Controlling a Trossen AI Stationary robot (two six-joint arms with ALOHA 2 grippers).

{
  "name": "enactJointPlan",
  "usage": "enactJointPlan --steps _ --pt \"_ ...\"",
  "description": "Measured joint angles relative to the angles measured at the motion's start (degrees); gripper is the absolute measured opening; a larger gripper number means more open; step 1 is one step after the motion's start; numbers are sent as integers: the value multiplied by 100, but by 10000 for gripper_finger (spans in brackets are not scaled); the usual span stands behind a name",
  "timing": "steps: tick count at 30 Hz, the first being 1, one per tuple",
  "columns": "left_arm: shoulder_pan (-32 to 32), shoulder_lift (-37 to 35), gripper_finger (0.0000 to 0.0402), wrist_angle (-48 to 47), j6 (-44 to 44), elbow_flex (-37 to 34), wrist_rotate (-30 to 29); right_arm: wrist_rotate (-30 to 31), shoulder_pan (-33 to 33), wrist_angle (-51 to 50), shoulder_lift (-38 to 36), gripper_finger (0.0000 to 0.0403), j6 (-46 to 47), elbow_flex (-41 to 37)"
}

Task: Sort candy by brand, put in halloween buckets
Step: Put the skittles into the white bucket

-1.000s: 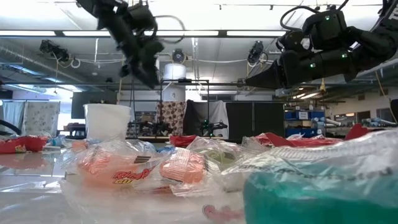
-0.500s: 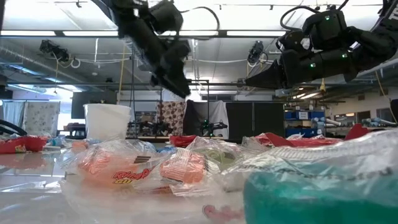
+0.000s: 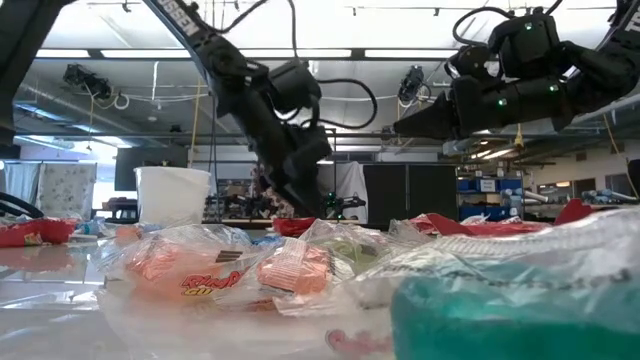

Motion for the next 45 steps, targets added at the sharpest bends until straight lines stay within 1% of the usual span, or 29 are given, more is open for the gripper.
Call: enactJointPlan --steps 7,10,12,17,20,23,26,28,33,36,38,40,45 --pt "135 92 152 95 -19 0 28 2 0 -28 0 153 -1 0" --pt "242 99 149 70 -13 0 262 2 0 3 0 153 -4 0" --pt "282 152 143 93 5 2 277 0 0 -11 0 153 -2 0" --pt "322 234 125 -205 5 2 272 -1 0 -121 0 153 -7 0" --pt "321 231 114 -411 5 18 100 -1 0 -135 0 153 -20 0" --pt "323 218 86 -585 42 22 93 -1 0 -149 0 153 -36 0" --pt "320 208 34 -666 139 28 92 0 0 -156 0 153 -42 0" --pt "322 149 11 -690 136 28 118 -1 0 -155 0 152 -42 0" --pt "316 -136 5 -928 163 8 269 -1 0 -147 0 148 -44 0" --pt "312 -447 4 -1340 294 223 236 1 0 -145 0 145 -49 0" --pt "317 -610 4 -1546 301 353 114 2 -1 -144 0 144 -66 0" --pt "322 -688 4 -1721 287 448 125 -1 0 -143 0 144 -68 0" --pt "230 -758 13 -1571 134 531 586 -1 -2 -153 0 144 -131 0"
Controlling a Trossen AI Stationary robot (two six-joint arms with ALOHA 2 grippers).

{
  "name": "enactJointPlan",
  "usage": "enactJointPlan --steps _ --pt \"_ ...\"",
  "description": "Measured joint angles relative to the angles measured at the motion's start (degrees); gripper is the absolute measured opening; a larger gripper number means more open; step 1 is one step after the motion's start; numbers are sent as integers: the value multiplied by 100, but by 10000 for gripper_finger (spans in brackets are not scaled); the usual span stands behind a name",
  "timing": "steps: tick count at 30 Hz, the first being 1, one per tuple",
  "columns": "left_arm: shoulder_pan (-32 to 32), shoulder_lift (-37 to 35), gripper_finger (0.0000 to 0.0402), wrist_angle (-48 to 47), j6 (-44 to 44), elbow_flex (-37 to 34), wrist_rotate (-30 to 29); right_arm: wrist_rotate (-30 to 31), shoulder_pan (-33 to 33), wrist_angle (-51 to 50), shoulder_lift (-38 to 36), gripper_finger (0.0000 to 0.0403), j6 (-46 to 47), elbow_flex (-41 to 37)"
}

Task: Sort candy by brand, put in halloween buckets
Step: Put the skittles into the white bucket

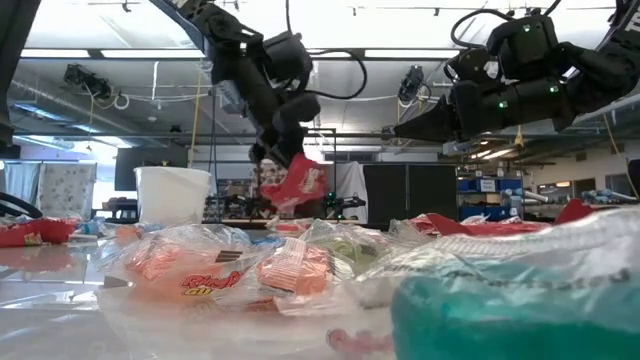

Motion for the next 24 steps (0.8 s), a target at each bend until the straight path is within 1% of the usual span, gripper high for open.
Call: enactJointPlan --steps 2,4,9,13,16,21,24 --pt "-99 84 26 -12 46 -7 -33 1 1 -6 0 144 0 0" --pt "-215 120 48 -42 150 -13 -238 0 2 -26 0 144 -1 0" --pt "-406 111 120 -41 355 -13 -926 0 0 -43 0 144 -1 0" --pt "-410 182 166 -131 609 -52 -1016 1 1 -46 0 144 0 0" --pt "-409 330 179 -314 623 -203 -1012 0 2 -57 0 144 2 0" --pt "-407 618 181 -221 625 -425 -1033 0 1 -84 0 144 2 -2" --pt "-411 739 179 -178 624 -435 -1335 0 0 -81 0 144 2 -2"
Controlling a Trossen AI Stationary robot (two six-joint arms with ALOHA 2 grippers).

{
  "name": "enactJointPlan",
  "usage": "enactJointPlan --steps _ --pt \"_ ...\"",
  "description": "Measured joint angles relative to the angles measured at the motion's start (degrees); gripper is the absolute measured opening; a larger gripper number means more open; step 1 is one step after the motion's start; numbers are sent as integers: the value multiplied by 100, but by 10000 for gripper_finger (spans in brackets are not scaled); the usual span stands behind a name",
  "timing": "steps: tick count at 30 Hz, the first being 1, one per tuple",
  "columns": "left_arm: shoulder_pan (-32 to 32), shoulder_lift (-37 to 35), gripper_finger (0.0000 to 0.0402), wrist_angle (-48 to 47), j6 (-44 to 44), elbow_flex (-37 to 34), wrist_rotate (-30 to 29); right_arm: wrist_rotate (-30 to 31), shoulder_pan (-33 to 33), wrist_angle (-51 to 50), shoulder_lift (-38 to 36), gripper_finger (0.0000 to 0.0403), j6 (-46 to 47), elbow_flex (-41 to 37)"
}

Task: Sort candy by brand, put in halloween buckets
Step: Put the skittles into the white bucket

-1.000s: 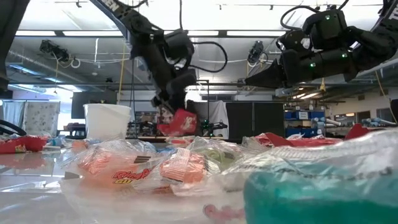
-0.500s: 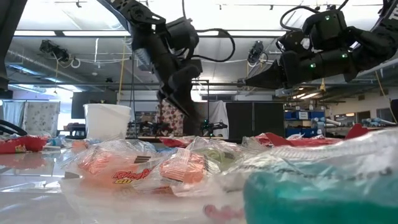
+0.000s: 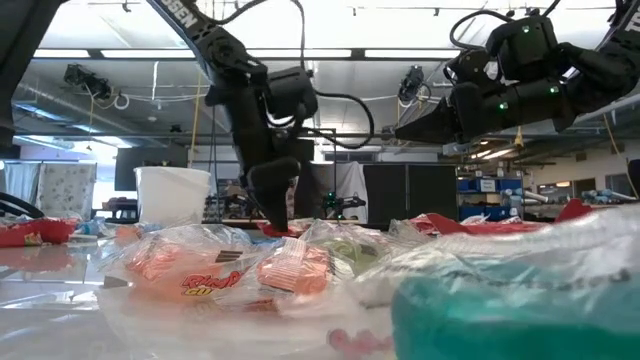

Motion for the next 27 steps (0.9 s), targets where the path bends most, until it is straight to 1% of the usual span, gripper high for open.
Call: enactJointPlan --steps 2,3,5,8,9,13,17,23,25,27 --pt "4 62 164 22 9 -4 -252 0 0 -2 0 144 0 0" --pt "5 65 150 36 6 -6 -292 0 0 0 0 144 0 0" --pt "7 64 108 54 8 -11 -324 0 1 -7 0 144 0 0" --pt "13 35 29 38 11 -17 -320 0 1 -30 0 144 0 0" --pt "15 31 16 34 4 -17 -313 0 0 -37 0 144 0 0" --pt "11 32 12 -476 -1 223 -265 0 1 -44 0 144 0 0" --pt "78 37 5 -1231 61 781 -331 0 1 -49 0 144 0 0" --pt "394 24 4 -2664 305 1681 -543 0 0 -115 0 144 0 0" --pt "530 -56 4 -3004 449 1856 -551 0 1 -162 0 144 0 0" --pt "699 -252 4 -3108 547 1908 -553 0 0 -220 0 144 0 0"
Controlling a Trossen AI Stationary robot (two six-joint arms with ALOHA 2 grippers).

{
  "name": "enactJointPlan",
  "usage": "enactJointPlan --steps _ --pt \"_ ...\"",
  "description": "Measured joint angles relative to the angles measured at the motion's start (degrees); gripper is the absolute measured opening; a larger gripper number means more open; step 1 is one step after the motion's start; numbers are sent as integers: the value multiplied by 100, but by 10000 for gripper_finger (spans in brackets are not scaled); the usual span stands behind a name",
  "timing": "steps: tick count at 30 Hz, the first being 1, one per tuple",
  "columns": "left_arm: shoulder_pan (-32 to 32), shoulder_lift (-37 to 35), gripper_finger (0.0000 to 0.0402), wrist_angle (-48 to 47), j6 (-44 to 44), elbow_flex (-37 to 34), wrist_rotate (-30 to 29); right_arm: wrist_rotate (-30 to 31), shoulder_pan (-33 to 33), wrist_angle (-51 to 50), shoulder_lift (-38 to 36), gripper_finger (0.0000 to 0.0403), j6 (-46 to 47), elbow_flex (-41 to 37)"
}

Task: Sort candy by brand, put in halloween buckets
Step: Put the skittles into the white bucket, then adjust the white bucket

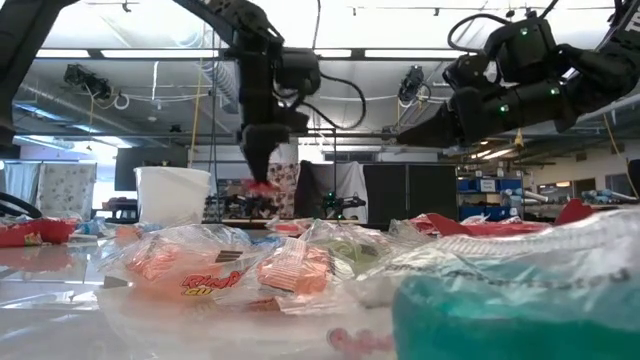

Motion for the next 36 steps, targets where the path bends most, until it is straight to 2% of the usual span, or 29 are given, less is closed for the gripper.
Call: enactJointPlan --steps 7,12,17,25,36 --pt "820 -1127 4 -11 -88 -190 0 7 0 -70 0 144 -28 0" --pt "1426 -1647 4 -259 -286 -405 -64 7 -5 -75 0 144 -33 0" --pt "2040 -1809 9 -503 -539 -718 -406 10 -5 -75 0 144 -22 0" --pt "2659 -1832 37 -406 -846 -1300 -383 80 -9 -64 0 144 -7 0" --pt "2773 -1832 125 237 -1306 -1706 -389 160 -11 -44 0 144 -2 0"
